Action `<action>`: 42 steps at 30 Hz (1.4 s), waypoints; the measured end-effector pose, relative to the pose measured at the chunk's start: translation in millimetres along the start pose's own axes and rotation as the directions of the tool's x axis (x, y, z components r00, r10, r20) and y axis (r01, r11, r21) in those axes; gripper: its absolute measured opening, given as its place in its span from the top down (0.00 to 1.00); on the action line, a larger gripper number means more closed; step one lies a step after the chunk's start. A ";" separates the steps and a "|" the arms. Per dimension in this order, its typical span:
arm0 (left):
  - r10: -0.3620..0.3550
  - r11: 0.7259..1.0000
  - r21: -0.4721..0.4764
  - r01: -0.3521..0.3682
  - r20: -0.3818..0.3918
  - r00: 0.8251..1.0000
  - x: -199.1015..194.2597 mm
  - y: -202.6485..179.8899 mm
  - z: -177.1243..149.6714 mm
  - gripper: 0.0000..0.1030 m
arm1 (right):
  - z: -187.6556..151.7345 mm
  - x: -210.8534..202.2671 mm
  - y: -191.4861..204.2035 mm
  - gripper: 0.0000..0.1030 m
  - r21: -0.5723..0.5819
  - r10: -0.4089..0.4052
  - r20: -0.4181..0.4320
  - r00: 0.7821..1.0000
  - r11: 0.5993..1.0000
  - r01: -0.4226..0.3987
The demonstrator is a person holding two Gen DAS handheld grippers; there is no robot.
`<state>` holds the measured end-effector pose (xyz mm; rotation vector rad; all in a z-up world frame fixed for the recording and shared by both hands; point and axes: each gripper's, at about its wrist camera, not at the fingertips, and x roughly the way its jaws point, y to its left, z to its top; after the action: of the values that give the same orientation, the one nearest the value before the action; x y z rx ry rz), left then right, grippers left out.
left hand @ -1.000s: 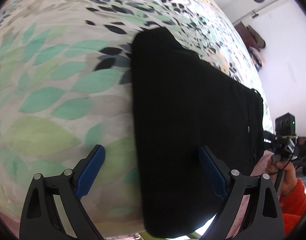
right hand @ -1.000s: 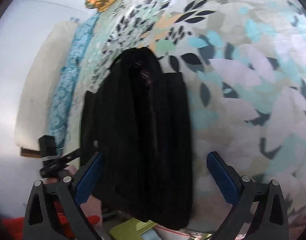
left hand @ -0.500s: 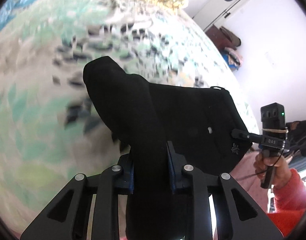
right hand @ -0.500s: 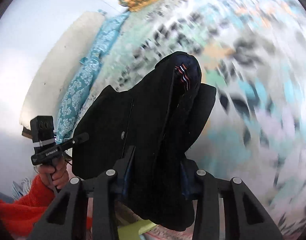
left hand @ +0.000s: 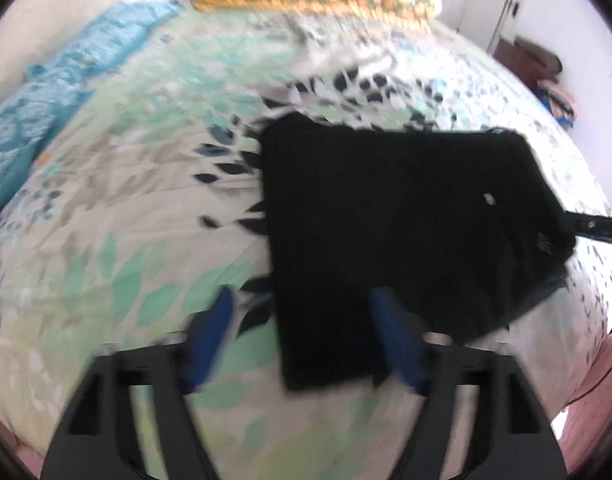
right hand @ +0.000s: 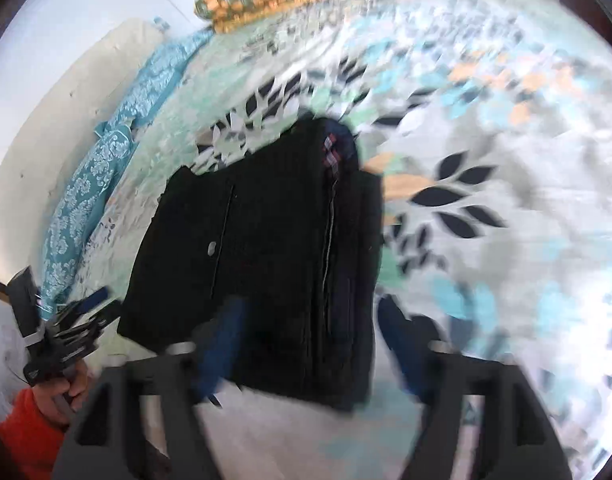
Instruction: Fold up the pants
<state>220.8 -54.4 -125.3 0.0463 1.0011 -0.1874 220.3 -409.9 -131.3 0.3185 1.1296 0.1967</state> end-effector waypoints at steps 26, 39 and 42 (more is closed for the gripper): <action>0.031 0.999 0.024 -0.040 0.283 0.959 -155.7 -24.3 23.5 0.00 | -42.1 -153.9 136.0 0.00 -0.134 -0.279 0.459 0.844 0.917 0.376; 0.148 0.984 -0.118 -0.135 0.112 0.983 -127.5 -11.5 -26.3 0.00 | -110.6 -102.1 141.1 0.00 -0.135 -0.394 0.358 0.847 0.875 0.465; 0.142 0.987 -0.094 -0.132 0.105 0.984 -127.7 -18.0 -27.3 0.00 | -107.9 -106.3 139.9 0.00 -0.124 -0.405 0.370 0.836 0.870 0.476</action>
<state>127.9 -51.4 -31.9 0.0249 0.8905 -0.0198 78.9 -295.8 -34.0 -0.1081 0.8063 -0.1486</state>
